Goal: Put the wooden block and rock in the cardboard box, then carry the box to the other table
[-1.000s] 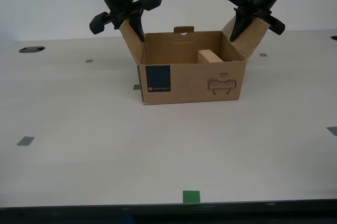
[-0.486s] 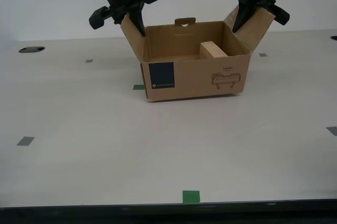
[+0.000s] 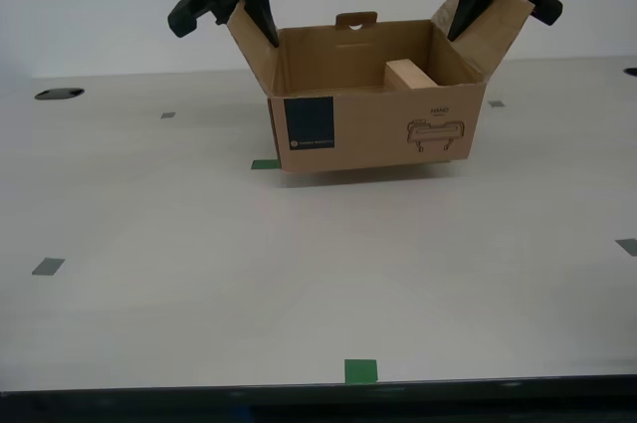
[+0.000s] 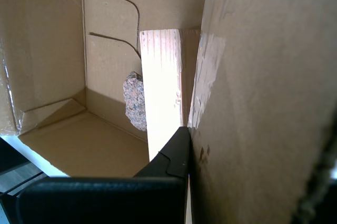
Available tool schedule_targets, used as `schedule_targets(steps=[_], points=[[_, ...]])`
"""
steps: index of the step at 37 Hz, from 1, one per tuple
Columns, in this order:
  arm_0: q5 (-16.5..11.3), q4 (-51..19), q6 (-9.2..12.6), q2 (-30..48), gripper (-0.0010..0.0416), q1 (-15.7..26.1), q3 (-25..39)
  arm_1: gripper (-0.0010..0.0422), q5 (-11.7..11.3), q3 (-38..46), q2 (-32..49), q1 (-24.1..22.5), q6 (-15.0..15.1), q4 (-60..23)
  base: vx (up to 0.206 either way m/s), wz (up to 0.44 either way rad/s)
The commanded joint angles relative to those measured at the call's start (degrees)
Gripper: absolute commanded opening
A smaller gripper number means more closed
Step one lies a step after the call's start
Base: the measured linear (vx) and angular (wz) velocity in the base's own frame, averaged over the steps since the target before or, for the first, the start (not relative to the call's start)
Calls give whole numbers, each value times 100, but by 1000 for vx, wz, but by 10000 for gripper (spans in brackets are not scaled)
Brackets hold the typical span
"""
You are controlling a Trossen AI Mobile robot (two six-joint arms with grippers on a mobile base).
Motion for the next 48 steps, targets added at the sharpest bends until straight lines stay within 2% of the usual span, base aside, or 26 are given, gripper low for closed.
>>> schedule_targets(steps=[1,9,13,22,24,27,29,33,42,45,48], points=[[-17,-79,-2,-116,-1,11,7,-1,101,9,-92,-13,48,13,0,0],[-2,-380,-4,-409,-1,13,7,-1,101,7,-245,-15,302,-258,0,0],[2,-466,-2,-599,-1,13,4,-1,-63,-4,-358,-13,461,-450,0,0],[42,-640,44,-1010,-1,20,4,-1,-66,-9,-535,-17,527,-656,0,0],[221,-667,39,-1099,-1,28,4,-1,-66,-15,-570,-22,522,-702,0,0],[632,-715,37,-1235,-1,39,4,-1,-68,-24,-638,-37,501,-728,0,0],[734,-756,39,-1309,-1,42,2,-1,-70,-61,-728,-52,459,-726,0,0],[723,-925,39,-1434,-1,42,2,-1,-68,-190,-925,-90,197,-715,0,0],[715,-885,42,-1751,-1,46,-367,-1,-68,-584,-1416,-210,66,-667,-6,1],[601,-787,39,-1860,-1,46,-616,-1,-57,-745,-1517,-275,0,-570,-17,2],[339,-693,42,-2006,-1,46,-903,-1,-59,-890,-1558,-369,-46,-529,-17,-4]])
